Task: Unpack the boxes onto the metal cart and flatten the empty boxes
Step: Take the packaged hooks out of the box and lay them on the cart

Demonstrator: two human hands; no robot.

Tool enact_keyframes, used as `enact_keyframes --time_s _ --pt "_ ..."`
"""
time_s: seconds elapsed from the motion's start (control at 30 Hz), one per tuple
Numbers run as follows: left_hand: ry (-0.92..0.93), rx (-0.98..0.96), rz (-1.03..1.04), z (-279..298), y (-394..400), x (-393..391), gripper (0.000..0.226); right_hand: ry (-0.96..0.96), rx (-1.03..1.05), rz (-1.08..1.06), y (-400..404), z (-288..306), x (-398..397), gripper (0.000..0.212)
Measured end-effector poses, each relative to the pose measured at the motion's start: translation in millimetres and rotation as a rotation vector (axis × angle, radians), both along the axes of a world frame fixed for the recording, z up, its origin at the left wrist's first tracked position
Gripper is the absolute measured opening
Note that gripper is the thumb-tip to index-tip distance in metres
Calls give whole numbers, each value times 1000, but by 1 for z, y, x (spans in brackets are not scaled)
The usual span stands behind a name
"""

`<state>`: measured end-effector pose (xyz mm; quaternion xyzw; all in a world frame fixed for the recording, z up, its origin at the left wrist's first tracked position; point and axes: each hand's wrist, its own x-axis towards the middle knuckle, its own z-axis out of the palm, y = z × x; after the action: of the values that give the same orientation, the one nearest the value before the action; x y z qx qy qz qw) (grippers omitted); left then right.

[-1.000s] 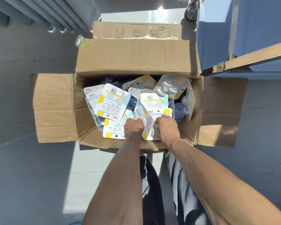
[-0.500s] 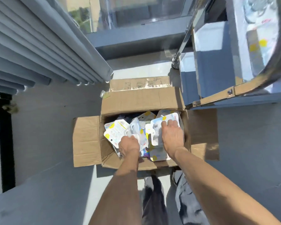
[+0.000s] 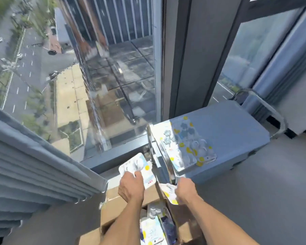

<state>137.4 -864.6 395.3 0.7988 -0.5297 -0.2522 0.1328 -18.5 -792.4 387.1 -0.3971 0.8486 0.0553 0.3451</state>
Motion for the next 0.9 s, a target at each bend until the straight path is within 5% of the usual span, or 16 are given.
enact_keyframes --time_s 0.17,0.37,0.7,0.9 --pt "81 -172 -82 67 -64 -97 32 70 -276 -225 -52 68 -92 28" --pt "54 -4 -277 29 -119 -199 36 167 -396 -333 -124 48 -197 27" --pt "-41 215 -36 -80 -205 -294 26 108 -268 46 -251 -70 -264 29" --pt "-172 296 -87 -123 -231 -295 24 98 -207 220 -285 -120 -261 31"
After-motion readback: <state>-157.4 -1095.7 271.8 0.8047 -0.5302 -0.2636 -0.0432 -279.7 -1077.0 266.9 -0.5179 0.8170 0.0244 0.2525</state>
